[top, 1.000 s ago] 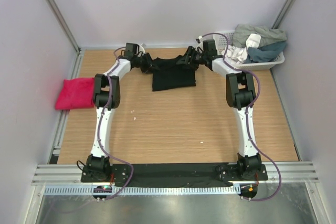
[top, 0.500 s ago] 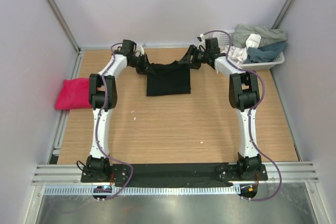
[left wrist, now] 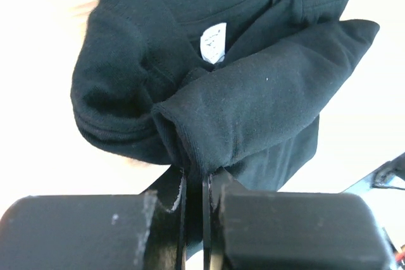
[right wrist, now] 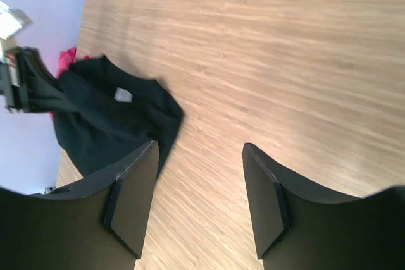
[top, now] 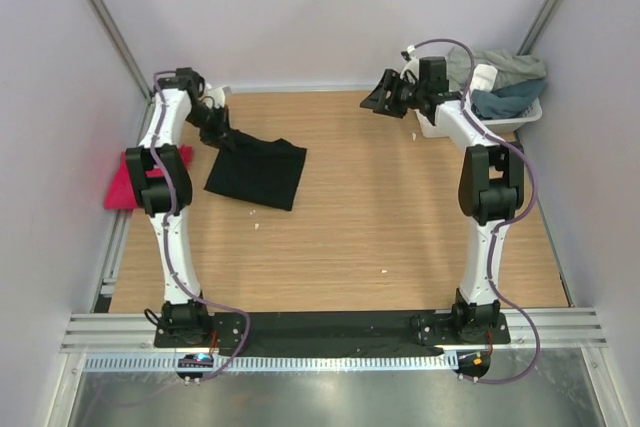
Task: Fold and stack the t-shirts
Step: Neatly place the folded tshirt to the corner
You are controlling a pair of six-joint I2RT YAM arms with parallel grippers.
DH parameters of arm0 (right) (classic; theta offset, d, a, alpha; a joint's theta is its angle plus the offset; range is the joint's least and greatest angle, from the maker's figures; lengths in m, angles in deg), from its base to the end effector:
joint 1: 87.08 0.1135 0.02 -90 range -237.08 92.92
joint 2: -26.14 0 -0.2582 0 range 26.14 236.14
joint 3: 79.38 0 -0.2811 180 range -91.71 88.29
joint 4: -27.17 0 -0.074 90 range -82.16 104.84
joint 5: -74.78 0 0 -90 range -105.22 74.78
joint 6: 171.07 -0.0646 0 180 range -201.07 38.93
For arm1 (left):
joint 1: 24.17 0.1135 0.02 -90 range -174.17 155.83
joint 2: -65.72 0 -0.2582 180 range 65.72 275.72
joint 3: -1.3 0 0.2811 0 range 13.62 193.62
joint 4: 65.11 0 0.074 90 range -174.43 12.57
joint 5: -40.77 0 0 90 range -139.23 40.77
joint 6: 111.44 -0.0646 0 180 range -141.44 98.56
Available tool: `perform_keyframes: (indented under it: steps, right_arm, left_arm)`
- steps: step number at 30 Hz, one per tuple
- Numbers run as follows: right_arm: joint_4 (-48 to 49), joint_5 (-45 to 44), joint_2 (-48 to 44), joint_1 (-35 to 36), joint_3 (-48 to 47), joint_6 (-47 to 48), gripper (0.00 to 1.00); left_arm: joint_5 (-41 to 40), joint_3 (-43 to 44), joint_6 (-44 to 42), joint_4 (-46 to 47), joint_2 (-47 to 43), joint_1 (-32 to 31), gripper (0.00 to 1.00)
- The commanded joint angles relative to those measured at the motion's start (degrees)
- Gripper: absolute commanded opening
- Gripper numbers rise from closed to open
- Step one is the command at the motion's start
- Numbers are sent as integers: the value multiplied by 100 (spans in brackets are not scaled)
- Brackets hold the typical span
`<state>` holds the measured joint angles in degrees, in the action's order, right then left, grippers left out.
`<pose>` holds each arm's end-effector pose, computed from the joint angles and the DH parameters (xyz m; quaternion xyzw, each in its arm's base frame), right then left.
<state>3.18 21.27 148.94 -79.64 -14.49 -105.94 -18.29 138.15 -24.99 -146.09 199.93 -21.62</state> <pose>0.5360 0.1087 0.2268 -0.0251 0.8429 0.3914 0.3684 0.5080 -0.0106 0.1848 0.0355 0.9585 -0.2598 0.1119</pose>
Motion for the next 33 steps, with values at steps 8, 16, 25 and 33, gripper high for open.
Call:
perform_keyframes:
  steps: [8,16,25,33]
  right_arm:
    - [67,95,-573,64,408,271,62]
    - [173,192,-486,38,443,148,62]
    - [340,253,-336,12,346,-63,62]
    - [340,253,-433,12,504,-19,62]
  left_arm:
    - [-923,1038,-743,-1403,-1080,607,0]
    - [-1169,792,-840,-1668,-1644,1011,0]
    - [-1301,731,-1139,-2107,-1820,1397,0]
    - [-1389,493,-1288,-2177,-2030,1696,0]
